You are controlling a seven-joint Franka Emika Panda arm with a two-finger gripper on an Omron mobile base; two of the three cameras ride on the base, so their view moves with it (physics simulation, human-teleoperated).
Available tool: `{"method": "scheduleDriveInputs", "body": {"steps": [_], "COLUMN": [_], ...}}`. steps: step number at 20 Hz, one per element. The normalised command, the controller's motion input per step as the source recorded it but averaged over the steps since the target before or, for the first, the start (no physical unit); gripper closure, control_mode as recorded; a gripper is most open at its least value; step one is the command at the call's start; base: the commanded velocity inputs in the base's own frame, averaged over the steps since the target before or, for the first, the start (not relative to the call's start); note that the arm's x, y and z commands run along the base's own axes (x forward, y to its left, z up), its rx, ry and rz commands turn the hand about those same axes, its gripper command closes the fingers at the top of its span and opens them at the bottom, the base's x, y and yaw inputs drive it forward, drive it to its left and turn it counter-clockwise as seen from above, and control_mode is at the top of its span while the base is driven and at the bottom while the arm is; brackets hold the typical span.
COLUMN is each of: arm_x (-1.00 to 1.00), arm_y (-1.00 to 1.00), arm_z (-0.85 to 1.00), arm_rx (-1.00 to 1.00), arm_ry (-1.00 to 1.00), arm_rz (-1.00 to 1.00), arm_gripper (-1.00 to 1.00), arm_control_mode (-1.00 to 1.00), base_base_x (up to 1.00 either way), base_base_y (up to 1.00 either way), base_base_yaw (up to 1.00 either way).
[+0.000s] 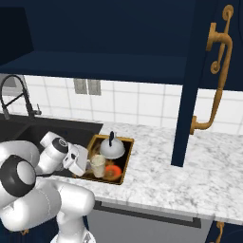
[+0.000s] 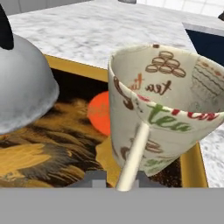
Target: Pick the kettle from the counter and place it on the tray. Then pick the mug from the cabinet and place it on the tray. Then close the cabinet doors.
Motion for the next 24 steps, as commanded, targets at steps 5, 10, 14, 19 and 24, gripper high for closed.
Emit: {"method": "scheduleDriveInputs", "body": {"steps": [5,10,14,19,24], "arm_x": [0.00,-0.14,-0.32,-0.21,-0.08], "arm_y": [-0.11,-0.18,-0.12,0.06,0.12], "arm_z": [-0.04,-0.04,0.00,0.01,0.02], "arm_rx": [0.01,0.00,0.04,0.09,0.07], "arm_ry": [-0.04,-0.01,0.00,-0.03,-0.03], "arm_rz": [0.07,0.06,0.09,0.16,0.20], "arm_gripper": [-1.00,-1.00,-1.00,-1.00,-1.00], "arm_control_mode": [-1.00,-1.00,-1.00,-1.00,-1.00], "base_base_x": [0.00,0.00,0.00,0.00,0.00], "base_base_y": [0.00,0.00,0.00,0.00,0.00], "base_base_yaw": [0.00,0.00,0.00,0.00,0.00]}}
